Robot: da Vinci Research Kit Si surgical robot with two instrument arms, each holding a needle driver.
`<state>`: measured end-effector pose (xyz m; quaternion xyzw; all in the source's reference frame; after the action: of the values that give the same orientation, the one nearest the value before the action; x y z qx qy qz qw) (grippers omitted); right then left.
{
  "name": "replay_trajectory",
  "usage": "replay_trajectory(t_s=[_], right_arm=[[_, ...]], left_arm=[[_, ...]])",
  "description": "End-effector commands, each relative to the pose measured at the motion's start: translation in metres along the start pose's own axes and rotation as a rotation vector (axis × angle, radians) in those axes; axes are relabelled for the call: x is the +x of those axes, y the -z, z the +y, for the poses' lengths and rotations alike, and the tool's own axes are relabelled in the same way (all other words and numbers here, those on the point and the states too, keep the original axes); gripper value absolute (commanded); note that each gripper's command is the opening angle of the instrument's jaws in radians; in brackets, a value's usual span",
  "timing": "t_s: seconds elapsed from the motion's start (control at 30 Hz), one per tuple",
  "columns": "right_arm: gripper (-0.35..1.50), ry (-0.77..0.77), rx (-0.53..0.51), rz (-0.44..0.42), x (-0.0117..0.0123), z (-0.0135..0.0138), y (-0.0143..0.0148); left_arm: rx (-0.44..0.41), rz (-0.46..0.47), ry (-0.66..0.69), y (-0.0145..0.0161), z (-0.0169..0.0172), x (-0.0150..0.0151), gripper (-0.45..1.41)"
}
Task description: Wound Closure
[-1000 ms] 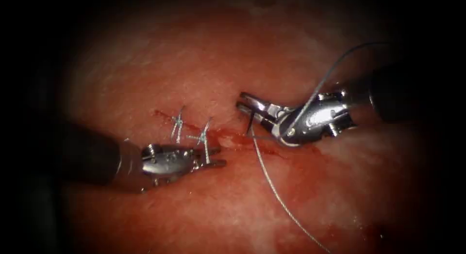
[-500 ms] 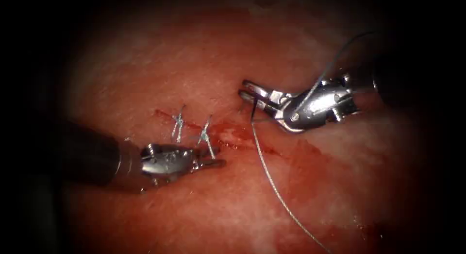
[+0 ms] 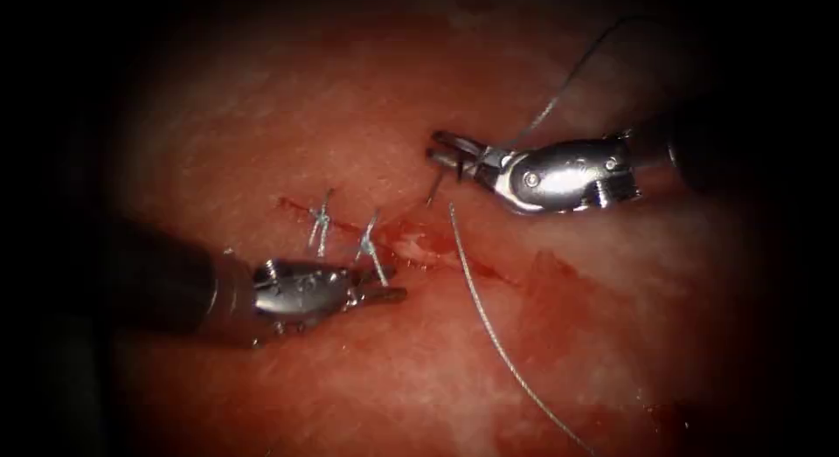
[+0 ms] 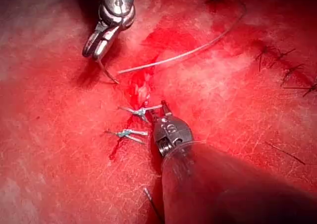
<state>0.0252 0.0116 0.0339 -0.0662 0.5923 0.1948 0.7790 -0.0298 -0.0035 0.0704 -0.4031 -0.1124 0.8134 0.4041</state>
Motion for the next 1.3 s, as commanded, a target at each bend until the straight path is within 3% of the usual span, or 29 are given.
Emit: replay_trajectory(t_s=[0.03, 0.93, 1.17, 1.3], right_arm=[[-0.35, -0.006, 0.007, -0.006, -0.0008, -0.0009, -0.0004], [-0.35, 0.029, 0.012, -0.011, -0.0006, 0.0008, -0.0008], [-0.35, -0.099, 0.038, -0.045, -0.0012, 0.0003, -0.0014], [-0.35, -0.271, 0.049, -0.077, -0.0016, 0.0000, -0.0020]], left_arm=[[-0.003, -0.003, 0.004, -0.0004, 0.0010, -0.0010, -0.03], [-0.002, -0.004, 0.011, -0.0004, 0.0012, -0.0009, -0.03], [-0.002, -0.004, 0.012, -0.0003, 0.0012, -0.0009, -0.03], [-0.002, -0.004, 0.012, -0.0003, 0.0012, -0.0009, -0.03]])
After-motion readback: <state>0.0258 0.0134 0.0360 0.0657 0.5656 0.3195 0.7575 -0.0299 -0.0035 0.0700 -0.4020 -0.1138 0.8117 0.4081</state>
